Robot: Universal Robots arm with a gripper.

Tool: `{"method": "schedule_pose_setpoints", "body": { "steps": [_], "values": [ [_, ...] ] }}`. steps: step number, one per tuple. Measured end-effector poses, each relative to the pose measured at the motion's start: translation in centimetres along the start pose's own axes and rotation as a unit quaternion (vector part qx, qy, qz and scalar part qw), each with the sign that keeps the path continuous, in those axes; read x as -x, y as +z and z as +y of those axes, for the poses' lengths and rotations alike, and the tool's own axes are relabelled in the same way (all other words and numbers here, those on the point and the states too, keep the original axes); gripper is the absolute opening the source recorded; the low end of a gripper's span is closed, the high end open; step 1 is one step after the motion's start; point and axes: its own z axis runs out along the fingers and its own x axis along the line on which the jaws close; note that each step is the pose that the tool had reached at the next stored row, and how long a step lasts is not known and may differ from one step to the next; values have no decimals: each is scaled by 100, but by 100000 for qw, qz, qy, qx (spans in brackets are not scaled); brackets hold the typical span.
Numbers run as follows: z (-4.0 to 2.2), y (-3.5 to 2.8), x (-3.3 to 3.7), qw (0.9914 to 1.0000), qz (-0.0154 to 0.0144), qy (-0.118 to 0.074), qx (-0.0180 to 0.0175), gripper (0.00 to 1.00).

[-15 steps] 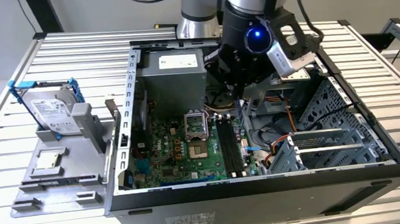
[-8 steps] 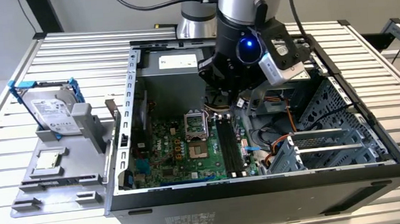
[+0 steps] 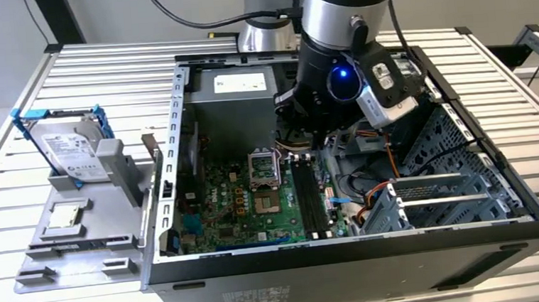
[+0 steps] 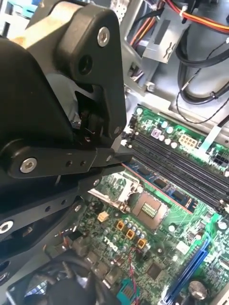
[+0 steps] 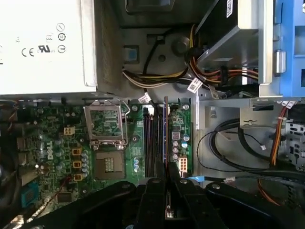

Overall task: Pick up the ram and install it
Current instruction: 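Insert the ram into the slot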

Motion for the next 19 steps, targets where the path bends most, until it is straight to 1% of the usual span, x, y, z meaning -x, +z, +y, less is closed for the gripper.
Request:
{"method": "schedule_pose_setpoints", "body": {
  "steps": [2, 4, 8, 10, 14, 16, 19],
  "values": [
    [-11, 38, 20, 100000, -5, 3, 11, 0],
    [-34, 73, 35, 100000, -15, 12, 1, 0],
    [-93, 146, 59, 100000, -89, 48, 7, 0],
    [-149, 212, 81, 100000, -173, 85, 8, 0],
    [-200, 289, 100, 99999, -246, 210, 14, 0],
    [-213, 327, 120, 99999, -250, 276, 7, 0],
    [-215, 388, 152, 99999, -252, 290, 12, 0]
  ]
}}
